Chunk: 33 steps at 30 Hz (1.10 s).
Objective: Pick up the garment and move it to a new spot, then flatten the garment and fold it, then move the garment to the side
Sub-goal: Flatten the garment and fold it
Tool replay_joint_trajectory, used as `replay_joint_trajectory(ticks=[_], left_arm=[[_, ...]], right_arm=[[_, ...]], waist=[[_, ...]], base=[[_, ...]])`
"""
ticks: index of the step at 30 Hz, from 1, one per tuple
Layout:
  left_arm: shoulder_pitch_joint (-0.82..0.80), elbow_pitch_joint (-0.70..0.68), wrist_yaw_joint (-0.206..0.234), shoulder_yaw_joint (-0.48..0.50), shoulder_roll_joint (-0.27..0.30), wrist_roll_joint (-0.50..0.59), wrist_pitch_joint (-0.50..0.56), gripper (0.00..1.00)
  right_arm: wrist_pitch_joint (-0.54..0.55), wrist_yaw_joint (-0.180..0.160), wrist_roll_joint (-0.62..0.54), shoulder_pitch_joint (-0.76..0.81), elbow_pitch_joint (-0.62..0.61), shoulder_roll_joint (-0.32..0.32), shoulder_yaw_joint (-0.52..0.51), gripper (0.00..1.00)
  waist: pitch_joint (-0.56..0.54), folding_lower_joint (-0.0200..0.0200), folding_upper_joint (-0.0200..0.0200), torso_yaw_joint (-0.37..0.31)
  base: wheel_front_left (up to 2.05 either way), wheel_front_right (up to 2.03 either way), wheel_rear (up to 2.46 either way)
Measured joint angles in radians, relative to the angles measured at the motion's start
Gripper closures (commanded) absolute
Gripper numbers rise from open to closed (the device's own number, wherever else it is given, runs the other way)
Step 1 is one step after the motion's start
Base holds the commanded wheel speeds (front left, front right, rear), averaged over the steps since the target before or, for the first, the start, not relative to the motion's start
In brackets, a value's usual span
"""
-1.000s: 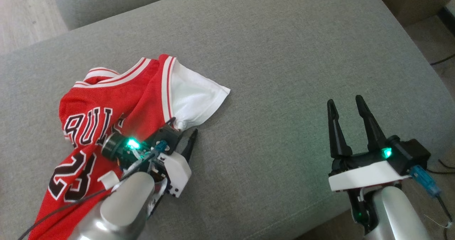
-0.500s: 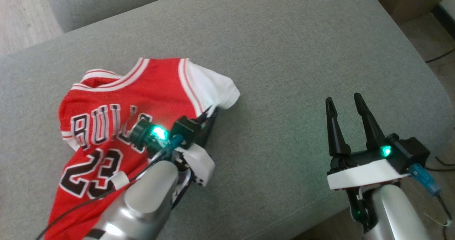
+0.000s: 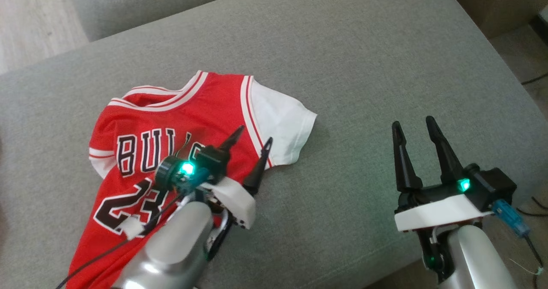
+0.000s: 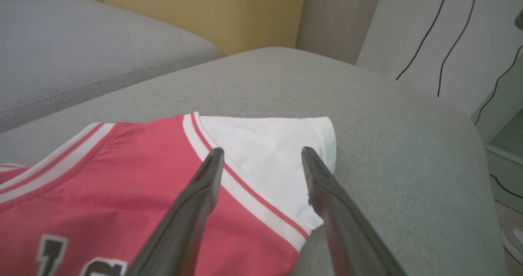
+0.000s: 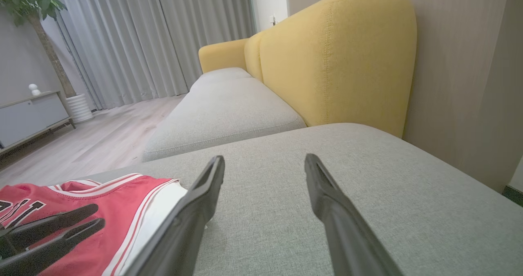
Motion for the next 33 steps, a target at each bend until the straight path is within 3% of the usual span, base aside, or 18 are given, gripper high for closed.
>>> replay_joint_trajectory(ticks=[5,11,16,21,25,26,27,28,33], left_arm=[[0.048,-0.108,0.06,0.06,0.071,-0.039,0.018,0.0],[0.185,-0.255,0.188,0.154,0.239,-0.078,0.104,0.0],[0.326,-0.414,0.268,0.216,0.348,-0.129,0.2,0.0],[0.424,-0.554,0.318,0.243,0.424,-0.157,0.277,0.0],[0.456,-0.612,0.318,0.239,0.434,-0.187,0.336,0.0],[0.456,-0.615,0.314,0.23,0.433,-0.192,0.346,0.05],[0.456,-0.614,0.311,0.224,0.431,-0.193,0.352,0.64],[0.455,-0.612,0.31,0.222,0.43,-0.192,0.356,1.0],[0.366,-0.543,0.309,0.218,0.397,-0.159,0.323,1.0]], right_arm=[[0.0,0.0,0.0,0.009,0.001,0.0,-0.01,0.0],[0.0,0.0,0.0,0.012,0.001,0.0,-0.012,0.0],[0.0,0.0,0.0,0.032,0.001,0.0,-0.015,0.0],[0.0,0.0,0.0,0.035,0.001,0.0,-0.016,0.0],[0.0,0.0,0.0,0.034,0.001,0.0,-0.012,0.0],[0.0,0.0,0.0,0.034,0.001,0.0,-0.01,0.0],[0.0,0.0,0.0,0.033,0.001,0.0,-0.008,0.0],[0.0,0.0,0.0,0.031,0.001,0.0,-0.007,0.0],[0.0,0.0,0.0,0.024,0.001,0.0,-0.003,0.0]], waist=[[-0.012,-0.0001,0.0,0.016],[-0.022,-0.0001,0.0,0.036],[-0.028,-0.0001,0.0,0.055],[-0.028,-0.0001,0.0,0.075],[-0.021,-0.0001,0.0,0.085],[-0.019,-0.0001,0.0,0.087],[-0.017,-0.0001,0.0,0.088],[-0.014,-0.0001,0.0,0.088],[0.0,-0.0001,0.0,0.084]], base=[[0.0,0.0,0.0],[0.0,0.0,0.0],[0.0,0.0,0.0],[0.0,0.0,0.0],[0.0,0.0,0.0],[0.0,0.0,0.0],[0.0,0.0,0.0],[0.0,0.0,0.0],[0.0,0.0,0.0]])
